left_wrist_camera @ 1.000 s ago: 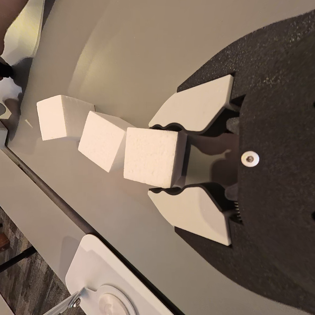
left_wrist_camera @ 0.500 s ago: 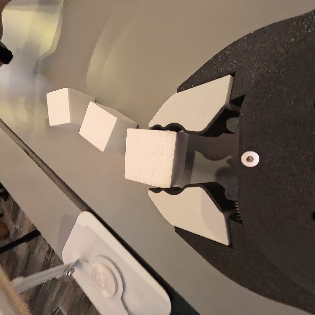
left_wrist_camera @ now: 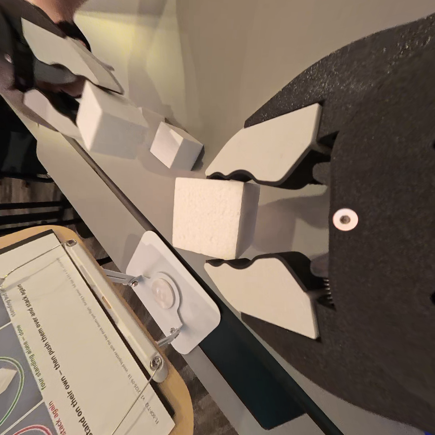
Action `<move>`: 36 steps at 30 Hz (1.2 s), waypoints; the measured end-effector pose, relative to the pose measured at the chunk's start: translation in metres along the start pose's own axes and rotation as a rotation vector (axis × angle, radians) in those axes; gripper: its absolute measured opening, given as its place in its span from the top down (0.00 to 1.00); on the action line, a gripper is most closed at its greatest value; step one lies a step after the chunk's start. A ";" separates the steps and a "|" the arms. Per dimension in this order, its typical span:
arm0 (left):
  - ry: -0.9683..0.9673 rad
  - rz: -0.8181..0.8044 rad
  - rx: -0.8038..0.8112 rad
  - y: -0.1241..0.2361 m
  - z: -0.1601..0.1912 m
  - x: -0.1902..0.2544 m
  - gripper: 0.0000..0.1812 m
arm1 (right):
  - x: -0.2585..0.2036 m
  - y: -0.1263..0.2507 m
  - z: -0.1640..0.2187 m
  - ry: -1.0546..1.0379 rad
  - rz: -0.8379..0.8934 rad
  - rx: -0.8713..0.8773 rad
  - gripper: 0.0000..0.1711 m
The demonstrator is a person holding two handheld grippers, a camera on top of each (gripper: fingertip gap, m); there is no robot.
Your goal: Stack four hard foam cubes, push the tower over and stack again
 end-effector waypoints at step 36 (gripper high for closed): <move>-0.126 0.278 0.224 -0.040 -0.057 0.075 0.65 | 0.032 0.060 0.050 -0.221 0.289 -0.236 0.50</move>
Point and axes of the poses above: each gripper's, where its closed fingertips meet, y back along the fingers, z out of its underside, x = y × z across the jaws, the point moved 2 cm from there along y, back along the fingers, and after that the axes turned 5 degrees about y, right-handed, at the moved point
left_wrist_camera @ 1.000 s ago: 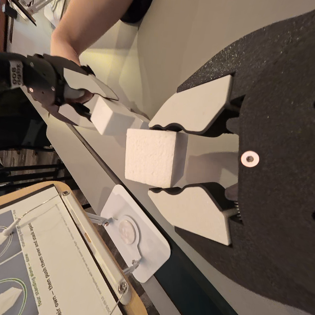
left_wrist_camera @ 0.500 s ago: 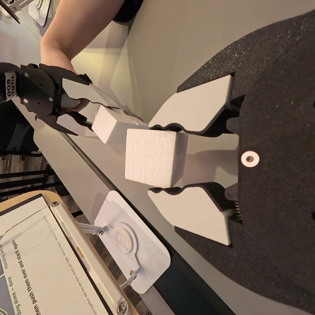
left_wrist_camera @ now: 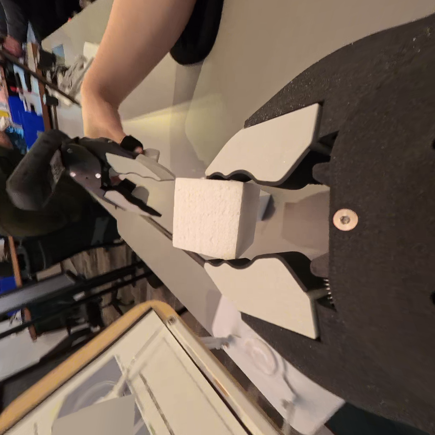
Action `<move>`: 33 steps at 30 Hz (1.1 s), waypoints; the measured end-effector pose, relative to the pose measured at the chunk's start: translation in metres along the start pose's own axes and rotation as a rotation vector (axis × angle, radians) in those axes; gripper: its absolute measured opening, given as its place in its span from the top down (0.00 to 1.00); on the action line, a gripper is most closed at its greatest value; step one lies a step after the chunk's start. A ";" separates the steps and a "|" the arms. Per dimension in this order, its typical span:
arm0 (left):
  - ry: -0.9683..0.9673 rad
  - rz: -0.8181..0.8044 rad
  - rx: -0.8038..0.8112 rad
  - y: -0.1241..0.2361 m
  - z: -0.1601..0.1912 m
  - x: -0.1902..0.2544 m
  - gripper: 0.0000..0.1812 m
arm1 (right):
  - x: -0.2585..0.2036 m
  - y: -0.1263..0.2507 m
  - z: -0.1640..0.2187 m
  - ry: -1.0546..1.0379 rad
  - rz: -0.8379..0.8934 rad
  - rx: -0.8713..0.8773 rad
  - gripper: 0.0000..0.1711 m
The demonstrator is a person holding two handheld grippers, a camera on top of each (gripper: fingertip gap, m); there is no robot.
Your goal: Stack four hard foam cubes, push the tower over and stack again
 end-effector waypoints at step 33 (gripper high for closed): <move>-0.135 0.321 -0.276 -0.081 0.012 0.009 0.65 | 0.005 -0.003 0.040 -0.218 0.002 -0.179 0.41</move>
Point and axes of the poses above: each gripper's, where its closed fingertips meet, y back along the fingers, z out of its underside, x = y × z across the jaws, the point moved 2 cm from there along y, back along the fingers, and after that the axes turned 5 degrees about y, right-handed, at the moved point
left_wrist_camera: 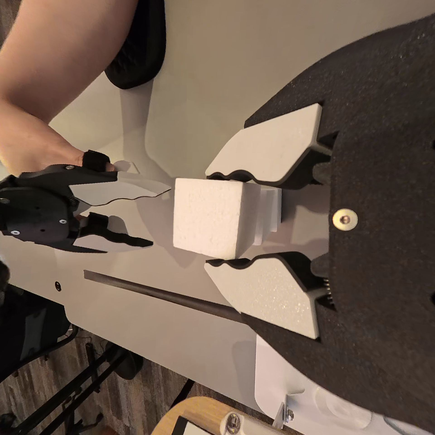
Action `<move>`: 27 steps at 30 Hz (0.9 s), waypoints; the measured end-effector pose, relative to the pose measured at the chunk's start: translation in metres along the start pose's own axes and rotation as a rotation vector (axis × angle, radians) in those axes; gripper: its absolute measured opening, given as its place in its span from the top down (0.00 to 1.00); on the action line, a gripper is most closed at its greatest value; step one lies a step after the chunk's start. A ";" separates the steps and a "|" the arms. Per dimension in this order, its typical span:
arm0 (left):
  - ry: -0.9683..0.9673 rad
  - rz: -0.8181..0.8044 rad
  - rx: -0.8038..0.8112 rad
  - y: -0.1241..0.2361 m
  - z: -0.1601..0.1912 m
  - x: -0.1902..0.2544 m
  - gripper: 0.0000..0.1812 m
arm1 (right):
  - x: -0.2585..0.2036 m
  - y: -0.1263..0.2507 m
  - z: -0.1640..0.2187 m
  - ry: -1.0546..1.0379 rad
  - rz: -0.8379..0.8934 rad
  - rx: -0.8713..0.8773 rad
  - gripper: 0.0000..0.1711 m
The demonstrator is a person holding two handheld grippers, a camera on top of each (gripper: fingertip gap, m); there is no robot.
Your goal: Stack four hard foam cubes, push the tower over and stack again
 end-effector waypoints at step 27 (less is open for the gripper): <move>0.222 -0.321 0.197 0.106 0.032 0.012 0.58 | -0.002 -0.046 0.006 -0.166 0.098 -0.252 0.65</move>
Point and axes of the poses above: each gripper's, where its closed fingertips meet, y back along the fingers, z out of its underside, x = y × z across the jaws, the point moved 2 cm from there along y, back along the fingers, and after that the axes turned 5 degrees about y, right-handed, at the moved point
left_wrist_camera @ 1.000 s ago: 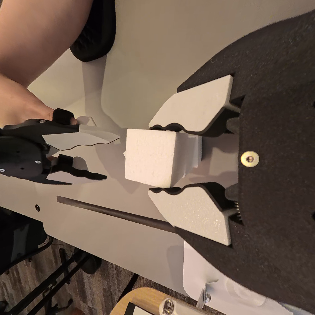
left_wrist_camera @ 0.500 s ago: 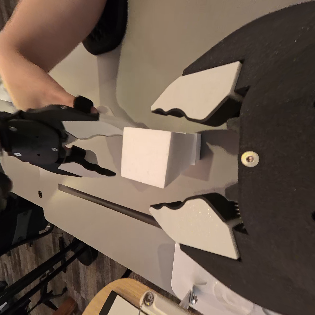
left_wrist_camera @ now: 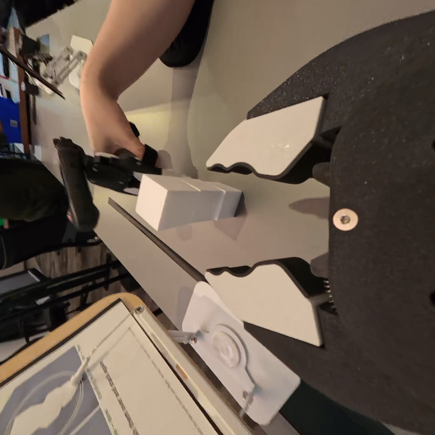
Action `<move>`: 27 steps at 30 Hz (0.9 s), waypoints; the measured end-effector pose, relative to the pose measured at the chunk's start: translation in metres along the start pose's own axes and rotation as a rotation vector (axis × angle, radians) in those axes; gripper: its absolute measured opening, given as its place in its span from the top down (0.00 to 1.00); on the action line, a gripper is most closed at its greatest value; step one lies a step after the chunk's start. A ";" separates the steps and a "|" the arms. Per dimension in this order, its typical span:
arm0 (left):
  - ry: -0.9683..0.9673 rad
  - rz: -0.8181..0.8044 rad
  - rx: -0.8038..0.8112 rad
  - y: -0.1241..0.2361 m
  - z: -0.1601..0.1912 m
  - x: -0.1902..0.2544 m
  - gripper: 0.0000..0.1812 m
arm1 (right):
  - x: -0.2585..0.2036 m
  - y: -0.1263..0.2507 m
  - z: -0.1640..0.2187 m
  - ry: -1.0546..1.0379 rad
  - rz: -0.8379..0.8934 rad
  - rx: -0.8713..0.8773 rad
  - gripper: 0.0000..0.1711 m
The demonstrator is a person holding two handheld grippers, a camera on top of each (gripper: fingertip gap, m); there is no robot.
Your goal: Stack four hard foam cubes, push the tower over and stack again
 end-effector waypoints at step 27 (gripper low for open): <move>-0.089 -0.125 0.031 0.052 -0.033 0.000 0.57 | -0.113 0.125 -0.086 0.773 -0.102 0.027 0.65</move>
Point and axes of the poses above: each gripper's, where its closed fingertips meet, y back along the fingers, z out of its underside, x = y × z across the jaws, the point moved 2 cm from there along y, back along the fingers, and after that the axes turned 5 degrees about y, right-handed, at the moved point
